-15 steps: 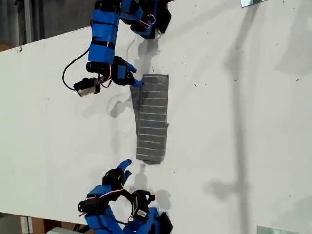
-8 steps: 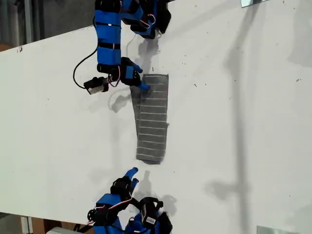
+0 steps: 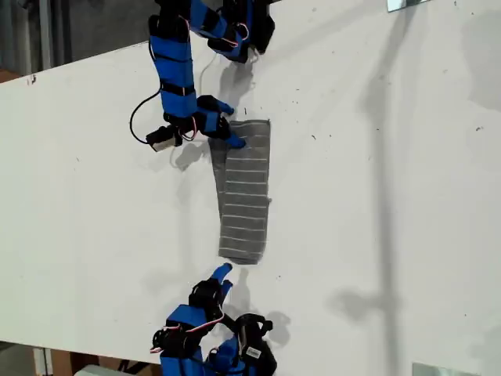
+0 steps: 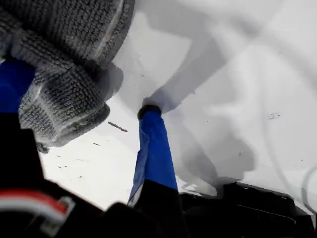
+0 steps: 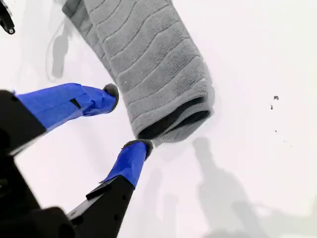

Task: Grasp corners of a square towel and fold twice.

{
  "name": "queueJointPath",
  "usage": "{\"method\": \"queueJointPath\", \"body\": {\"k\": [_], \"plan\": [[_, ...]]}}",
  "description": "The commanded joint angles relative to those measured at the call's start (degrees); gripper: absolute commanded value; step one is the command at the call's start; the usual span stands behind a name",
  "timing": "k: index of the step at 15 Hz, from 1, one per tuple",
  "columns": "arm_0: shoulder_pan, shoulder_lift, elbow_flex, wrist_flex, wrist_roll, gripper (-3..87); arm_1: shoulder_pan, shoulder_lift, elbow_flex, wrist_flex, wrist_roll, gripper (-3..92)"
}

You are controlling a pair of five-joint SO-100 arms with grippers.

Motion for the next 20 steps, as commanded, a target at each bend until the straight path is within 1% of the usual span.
{"method": "queueJointPath", "body": {"k": [1,4,6,7,8,10,13,15,17,20], "plan": [[1.1,1.1,-0.1,-1.4,-1.0,16.0,-1.8,-5.7,-5.9,-1.0,-1.5,35.3],[1.9,1.1,1.8,-2.5,-1.8,16.0,-4.8,-5.5,-12.2,0.1,-1.9,31.4],[2.3,1.6,2.6,-2.8,-2.3,16.0,-4.9,-5.5,-13.8,1.2,-1.8,19.8],[2.4,1.7,2.7,-2.9,-2.4,16.0,-4.9,-5.4,-13.9,1.4,-1.4,11.8],[2.5,1.8,2.8,-2.9,-2.5,16.0,-4.7,-5.4,-13.9,1.5,-1.1,1.6],[2.5,1.8,2.9,-2.9,-2.6,16.0,-4.5,-5.4,-13.1,1.4,-0.8,-0.1],[2.9,1.4,2.9,-3.4,-2.9,16.0,-3.0,-1.8,-9.2,2.5,3.3,-0.1],[3.3,1.0,3.3,-4.2,-3.1,16.0,-2.5,5.3,-7.6,6.9,5.9,-0.1],[3.8,0.8,3.9,-5.4,-3.5,16.0,-0.7,14.5,-4.8,11.9,12.1,-0.1],[4.6,-0.1,4.0,-6.4,-4.0,16.0,3.0,27.9,1.8,13.8,14.9,-0.1]]}}
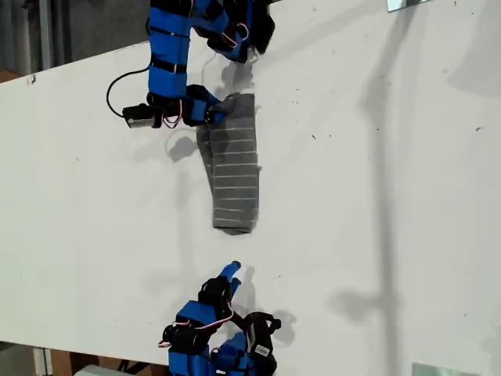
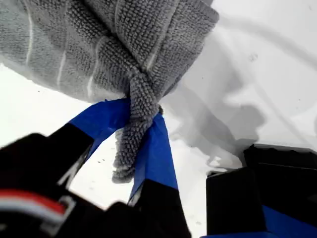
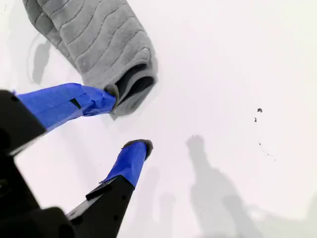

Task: Grasp corners of a square towel and fold twice.

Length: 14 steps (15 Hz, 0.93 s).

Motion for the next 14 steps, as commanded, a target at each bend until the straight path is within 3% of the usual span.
{"method": "queueJointPath", "body": {"k": [1,5,14], "plan": [[0.7,-0.1,-0.3,-1.1,-0.6,16.0,1.2,9.8,1.0,2.2,1.7,-0.1],[0.9,-1.6,-0.5,-2.4,-0.5,16.0,-0.4,15.8,-6.9,9.7,3.2,-0.1],[2.7,-3.2,3.0,-7.4,-2.4,16.0,-6.0,-15.5,-47.5,18.6,-5.6,-0.1]]}}
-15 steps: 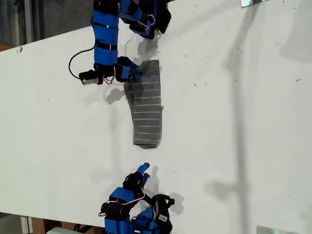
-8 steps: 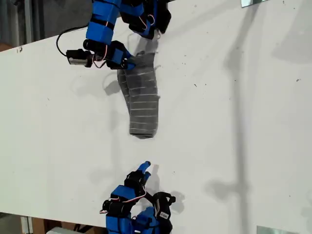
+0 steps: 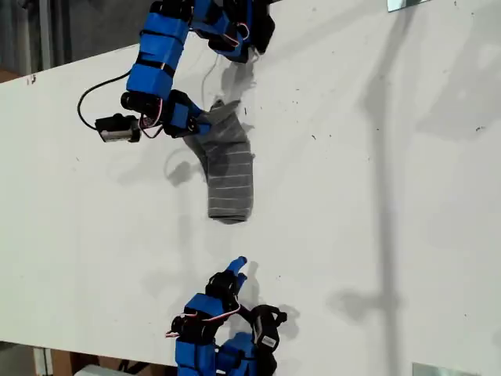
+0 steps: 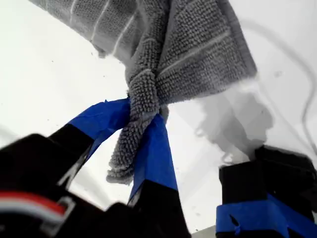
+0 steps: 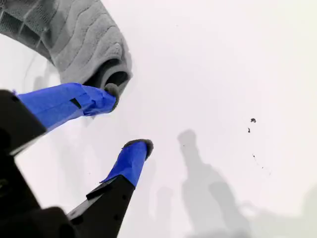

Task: Grasp corners of a square towel and fold twice.

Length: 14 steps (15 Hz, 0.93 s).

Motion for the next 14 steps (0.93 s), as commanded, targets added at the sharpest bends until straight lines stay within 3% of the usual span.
{"method": "queueJointPath", "body": {"k": [1,5,9,14], "plan": [[1.1,0.3,0.4,-1.8,-0.9,16.0,-1.8,-5.4,-13.4,0.6,-4.0,-0.1],[1.6,0.3,3.0,-4.0,-1.8,16.0,-3.6,-12.1,-26.6,-1.3,-12.6,-0.2],[2.1,0.2,4.1,-6.3,-2.6,16.0,-6.2,-14.4,-28.2,-8.9,-23.6,-0.2],[3.2,-3.6,3.7,-10.7,-3.3,16.0,-8.4,-30.3,-34.1,-15.9,-21.4,-0.2]]}}
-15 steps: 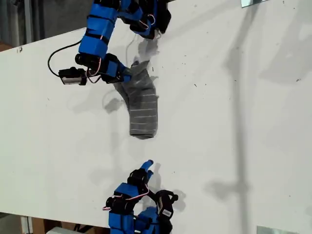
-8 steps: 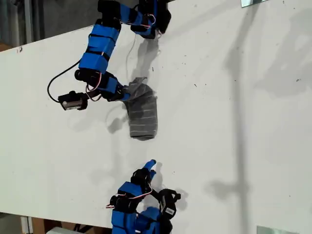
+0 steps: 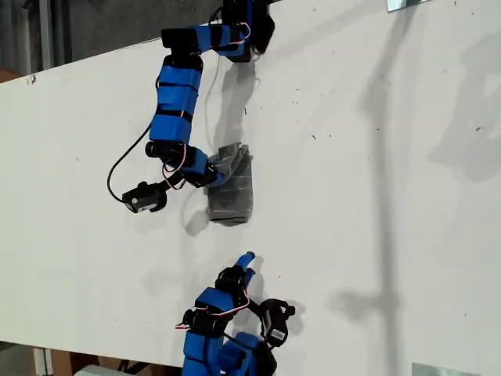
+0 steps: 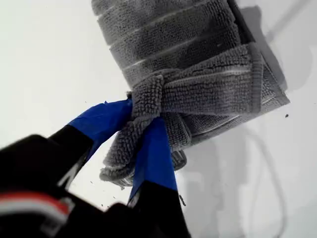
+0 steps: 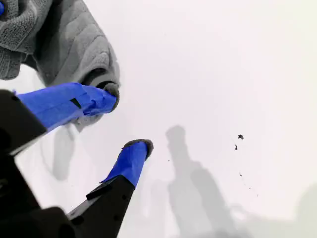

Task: Grasp corners of a square towel and fold twice.

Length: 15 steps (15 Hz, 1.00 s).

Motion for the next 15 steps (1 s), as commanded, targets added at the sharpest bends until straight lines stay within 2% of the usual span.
{"method": "queueJointPath", "body": {"k": [1,6,10,11,12,15], "plan": [[0.6,-1.1,-2.5,-1.5,-0.2,16.0,-1.3,-0.1,-3.6,-6.1,-1.1,-0.2],[0.7,-2.1,-3.8,-1.1,0.4,16.0,-3.2,5.5,-3.2,-12.4,-3.0,-0.2],[0.8,-2.1,-3.8,-1.1,0.1,16.0,-0.8,8.1,-2.1,-17.8,-4.5,1.6],[0.8,-2.1,-3.8,-1.0,0.1,16.0,-0.7,7.8,-2.0,-18.1,-5.2,15.9],[0.8,-2.1,-3.8,-1.0,0.2,16.0,-0.5,7.6,-1.8,-18.4,-5.2,22.5],[0.9,-2.8,-3.8,-1.8,0.2,16.0,1.6,7.6,-1.1,-19.6,-5.3,28.6]]}}
